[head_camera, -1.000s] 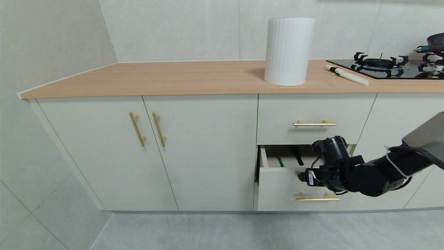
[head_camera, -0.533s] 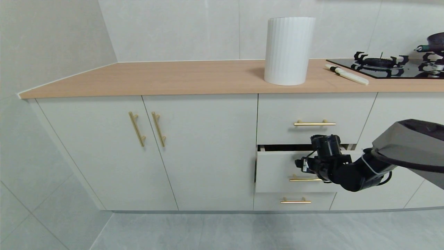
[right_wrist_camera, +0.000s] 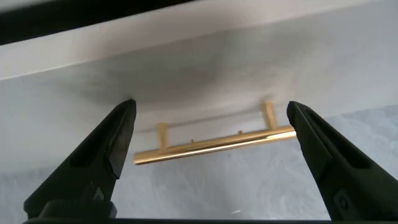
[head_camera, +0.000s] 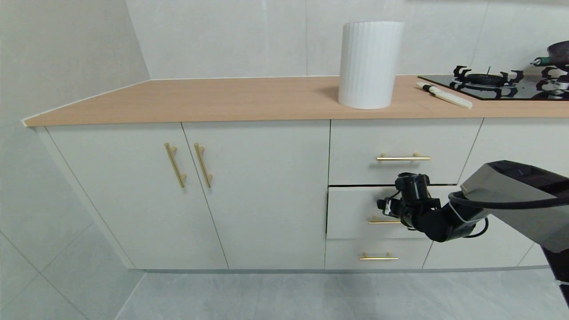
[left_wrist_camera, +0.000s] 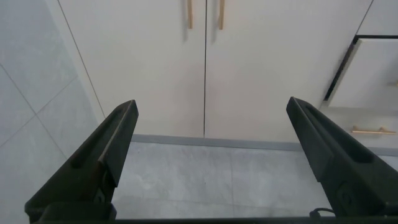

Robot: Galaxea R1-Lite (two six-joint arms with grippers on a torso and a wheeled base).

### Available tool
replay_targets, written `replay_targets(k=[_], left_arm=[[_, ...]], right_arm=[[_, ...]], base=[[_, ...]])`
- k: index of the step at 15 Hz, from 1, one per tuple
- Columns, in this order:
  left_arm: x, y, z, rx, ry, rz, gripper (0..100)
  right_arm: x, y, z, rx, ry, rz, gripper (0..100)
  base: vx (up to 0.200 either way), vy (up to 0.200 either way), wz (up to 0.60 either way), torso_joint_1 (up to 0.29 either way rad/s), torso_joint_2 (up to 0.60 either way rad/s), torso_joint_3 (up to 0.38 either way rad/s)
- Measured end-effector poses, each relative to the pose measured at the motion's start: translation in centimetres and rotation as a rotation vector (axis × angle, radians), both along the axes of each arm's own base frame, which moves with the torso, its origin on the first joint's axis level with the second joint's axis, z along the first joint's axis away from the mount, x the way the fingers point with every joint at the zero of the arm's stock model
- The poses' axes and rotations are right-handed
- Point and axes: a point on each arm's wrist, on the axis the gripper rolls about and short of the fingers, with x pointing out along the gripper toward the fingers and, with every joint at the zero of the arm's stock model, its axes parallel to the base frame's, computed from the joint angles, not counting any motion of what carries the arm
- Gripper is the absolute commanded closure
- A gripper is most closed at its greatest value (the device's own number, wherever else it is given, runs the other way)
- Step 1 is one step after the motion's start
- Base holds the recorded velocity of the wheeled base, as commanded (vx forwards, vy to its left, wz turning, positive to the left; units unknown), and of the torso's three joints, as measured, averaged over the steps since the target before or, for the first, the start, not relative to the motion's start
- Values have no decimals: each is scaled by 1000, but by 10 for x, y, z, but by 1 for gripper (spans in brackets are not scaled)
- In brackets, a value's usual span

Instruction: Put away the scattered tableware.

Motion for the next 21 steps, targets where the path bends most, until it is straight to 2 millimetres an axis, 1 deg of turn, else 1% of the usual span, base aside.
replay_targets(k=[2,6,9,10,11,13,16,18,21], left_arm=[[0,0,0,0,0,0,0],[0,0,0,0,0,0,0],[0,0,0,0,0,0,0],[0,0,0,0,0,0,0],[0,0,0,0,0,0,0],[0,0,0,0,0,0,0],[0,0,0,0,0,0,0],[0,0,0,0,0,0,0],[0,0,0,0,0,0,0]], right_arm=[[12,-3,1,42,-40,-30,0],[20,-6,-3,51,-43,-42,0],[20,-8,-1,57,-47,-52,0],[17,-9,2,57,-49,-58,0],[10,-11,7,55,-43,-58,0],[-15,-12,24,46,-16,-45,0],[-71,-18,69,21,-22,-19,0],[-121,-25,102,-13,-52,-11,0],[-210,-46,138,-78,-131,-23,0]], base=[[0,0,0,0,0,0],[0,0,0,0,0,0],[0,0,0,0,0,0],[0,0,0,0,0,0],[0,0,0,0,0,0],[0,0,0,0,0,0],[0,0,0,0,0,0],[0,0,0,0,0,0],[0,0,0,0,0,0]])
